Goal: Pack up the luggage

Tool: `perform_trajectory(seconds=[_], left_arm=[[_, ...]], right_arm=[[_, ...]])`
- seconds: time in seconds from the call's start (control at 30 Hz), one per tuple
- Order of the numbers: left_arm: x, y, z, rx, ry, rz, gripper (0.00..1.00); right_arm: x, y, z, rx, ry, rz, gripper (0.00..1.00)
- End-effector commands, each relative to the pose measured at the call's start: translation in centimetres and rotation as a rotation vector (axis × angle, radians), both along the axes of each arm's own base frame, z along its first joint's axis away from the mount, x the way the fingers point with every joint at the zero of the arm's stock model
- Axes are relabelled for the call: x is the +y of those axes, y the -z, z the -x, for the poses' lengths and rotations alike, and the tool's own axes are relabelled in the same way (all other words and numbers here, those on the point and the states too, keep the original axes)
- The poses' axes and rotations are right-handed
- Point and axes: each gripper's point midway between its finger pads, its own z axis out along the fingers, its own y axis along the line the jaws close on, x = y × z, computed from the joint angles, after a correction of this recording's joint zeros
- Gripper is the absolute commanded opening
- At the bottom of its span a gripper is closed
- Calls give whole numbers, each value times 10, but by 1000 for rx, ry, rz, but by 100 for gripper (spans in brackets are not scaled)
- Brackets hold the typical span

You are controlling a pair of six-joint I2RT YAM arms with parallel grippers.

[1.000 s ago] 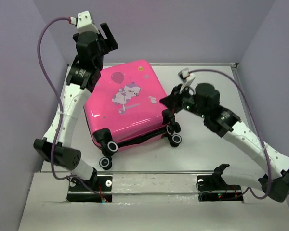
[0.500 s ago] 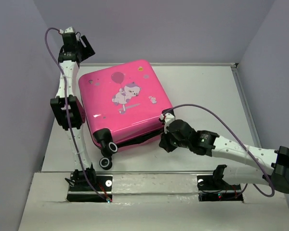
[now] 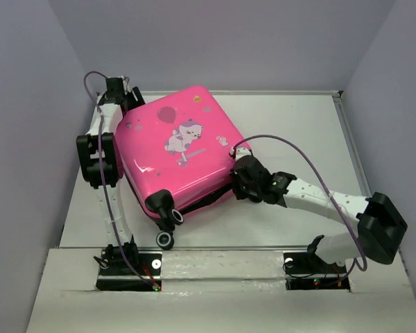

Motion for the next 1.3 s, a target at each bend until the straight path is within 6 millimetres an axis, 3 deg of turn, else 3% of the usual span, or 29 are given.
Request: perform_trajectory(seconds=[0.0, 0.03, 0.07, 0.1, 0.13, 0.17, 0.2, 0.23, 0.27, 0.3, 0.33, 0.37, 0.4, 0.43, 0.47, 0.5, 0.53, 0.57, 0.6, 0.67, 0.83, 0.97, 1.07, 1.1, 1.13, 1.17, 1.2, 1.23, 1.27], left_arm=[[-24, -36, 66, -49, 25, 12, 76], [-25, -31, 91, -42, 15, 8, 77], [-26, -29, 103, -30, 10, 10, 77], [-29, -27, 117, -20, 5, 15, 77], [-35, -23, 143, -23, 16, 40, 77], [-41, -20, 156, -15, 28, 58, 77], [-47, -17, 170, -2, 39, 76, 77], [-63, -13, 197, -2, 88, 127, 77], [-71, -12, 209, -5, 113, 165, 78], [-76, 3, 233, 36, 121, 200, 78], [-94, -11, 247, 3, 181, 222, 78], [-97, -12, 257, -3, 188, 227, 78], [-99, -14, 266, -13, 195, 231, 77], [-103, -20, 282, -38, 204, 239, 78], [-104, -22, 289, -49, 207, 242, 78], [-105, -26, 296, -64, 210, 248, 78], [-107, -22, 306, -58, 210, 258, 78], [-113, -36, 313, -100, 220, 280, 78], [-118, -34, 321, -96, 225, 296, 78], [-132, -50, 330, -144, 255, 323, 78], [-148, -69, 343, -211, 270, 334, 78], [-144, -89, 345, -292, 253, 320, 78], [-142, -105, 343, -343, 250, 319, 78], [-142, -107, 343, -351, 252, 319, 78], [-142, -110, 342, -358, 252, 318, 78], [-142, -114, 342, -372, 254, 319, 78], [-142, -115, 343, -378, 256, 321, 78], [-141, -123, 344, -407, 253, 324, 78], [-139, -127, 344, -422, 247, 322, 78]], right_arm=[[20, -87, -94, -244, 68, -237, 7], [22, -86, -105, -252, 60, -234, 7], [30, -105, -118, -274, 44, -272, 7], [28, -109, -131, -275, 46, -284, 7], [37, -97, -142, -250, 26, -280, 7], [53, -116, -150, -258, -27, -334, 7], [60, -116, -159, -249, -36, -348, 7], [67, -95, -172, -206, -40, -333, 7], [83, -94, -173, -180, -105, -366, 7], [94, -120, -188, -209, -126, -409, 7], [104, -122, -194, -191, -143, -422, 8], [117, -98, -203, -118, -170, -420, 8], [126, -102, -209, -106, -191, -428, 11], [135, -136, -219, -137, -206, -454, 14], [140, -141, -224, -133, -208, -461, 17], [145, -134, -230, -120, -210, -457, 29], [147, -142, -232, -123, -211, -462, 36], [146, -164, -239, -160, -211, -491, 43], [148, -167, -239, -153, -215, -496, 56], [137, -182, -246, -166, -201, -514, 65], [117, -202, -233, -213, -208, -483, 86], [96, -252, -216, -329, -220, -462, 98], [74, -282, -202, -386, -215, -432, 92], [74, -282, -201, -389, -223, -429, 92], [62, -310, -182, -437, -234, -448, 85], [58, -288, -172, -391, -243, -424, 78], [52, -284, -159, -375, -250, -427, 69], [41, -269, -130, -354, -260, -430, 45], [35, -311, -111, -454, -279, -484, 32]])
